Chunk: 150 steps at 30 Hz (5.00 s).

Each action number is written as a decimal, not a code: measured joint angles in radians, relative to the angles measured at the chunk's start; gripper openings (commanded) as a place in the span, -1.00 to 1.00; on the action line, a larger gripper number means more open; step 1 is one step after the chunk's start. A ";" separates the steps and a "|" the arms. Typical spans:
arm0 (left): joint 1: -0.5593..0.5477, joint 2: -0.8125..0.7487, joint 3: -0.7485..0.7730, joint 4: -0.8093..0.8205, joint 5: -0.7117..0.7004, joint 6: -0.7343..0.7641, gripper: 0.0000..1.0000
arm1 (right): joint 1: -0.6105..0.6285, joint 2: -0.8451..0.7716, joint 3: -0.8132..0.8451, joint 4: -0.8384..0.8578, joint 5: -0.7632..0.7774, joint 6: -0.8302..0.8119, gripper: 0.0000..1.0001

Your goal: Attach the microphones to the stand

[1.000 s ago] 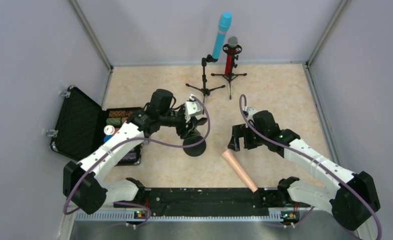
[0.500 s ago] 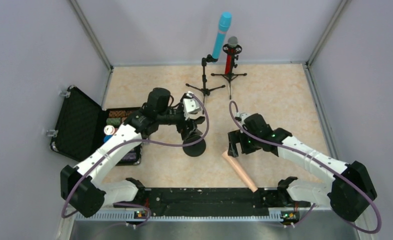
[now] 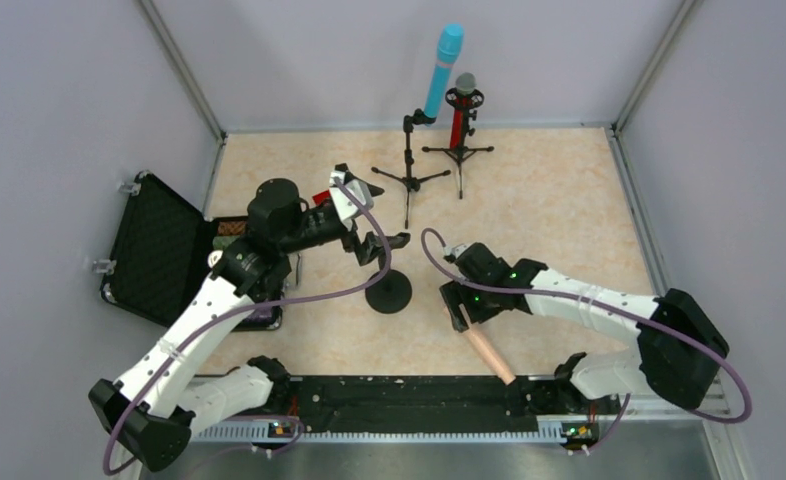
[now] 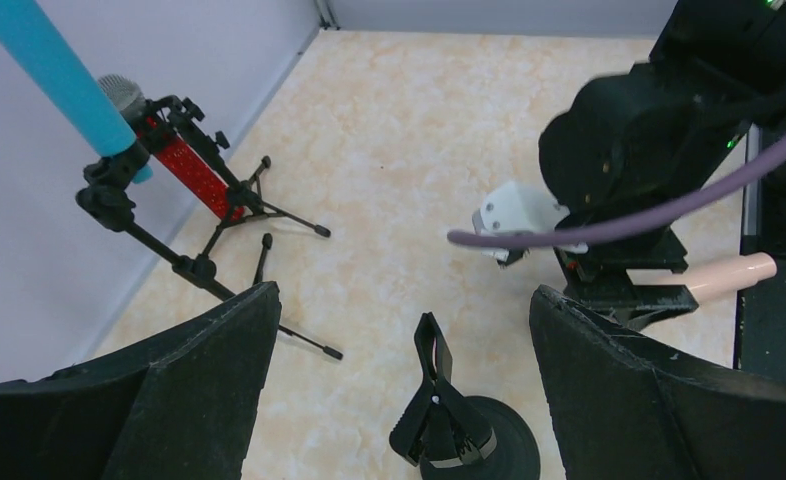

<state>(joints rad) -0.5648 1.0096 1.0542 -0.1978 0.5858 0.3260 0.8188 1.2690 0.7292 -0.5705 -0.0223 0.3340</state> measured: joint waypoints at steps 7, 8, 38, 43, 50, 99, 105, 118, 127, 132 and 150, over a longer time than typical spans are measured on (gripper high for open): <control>0.000 -0.021 0.000 0.025 -0.003 -0.026 0.98 | 0.050 0.143 0.014 0.001 0.093 0.011 0.09; 0.000 -0.021 0.000 0.025 -0.004 -0.027 0.97 | 0.050 0.155 0.015 0.002 0.100 0.014 0.01; 0.000 0.021 -0.003 0.024 0.000 -0.039 0.97 | -0.258 0.311 0.175 0.120 0.138 -0.046 0.35; 0.000 0.020 -0.017 0.023 -0.003 -0.032 0.97 | -0.254 0.311 0.175 0.066 0.165 -0.085 0.24; 0.000 0.020 -0.028 0.018 -0.004 -0.027 0.98 | -0.251 0.311 0.167 0.032 0.154 -0.098 0.04; 0.006 0.127 -0.005 -0.053 -0.401 -0.258 0.97 | -0.250 0.053 0.224 0.372 -0.108 -0.156 -1.00; 0.064 0.147 0.016 -0.026 -0.369 -0.397 0.97 | -0.250 -0.039 0.145 0.567 -0.164 -0.147 -1.00; 0.251 0.096 -0.117 0.303 -0.045 -0.637 0.97 | -0.250 -0.134 0.003 0.910 -0.167 -0.124 -1.00; 0.253 0.011 -0.202 0.386 0.150 -0.510 0.97 | -0.250 -0.134 -0.023 1.066 -0.235 -0.125 -1.00; 0.253 -0.018 -0.243 0.383 0.218 -0.414 0.97 | -0.250 -0.132 -0.056 1.168 -0.272 -0.133 -1.00; 0.252 -0.039 -0.384 0.409 0.337 -0.248 0.97 | -0.250 -0.047 -0.167 1.525 -0.381 -0.166 -1.00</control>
<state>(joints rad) -0.3126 0.9710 0.6701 0.2115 0.9226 0.0780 0.5690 1.2217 0.5617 0.9546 -0.4030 0.1680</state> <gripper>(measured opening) 0.986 0.386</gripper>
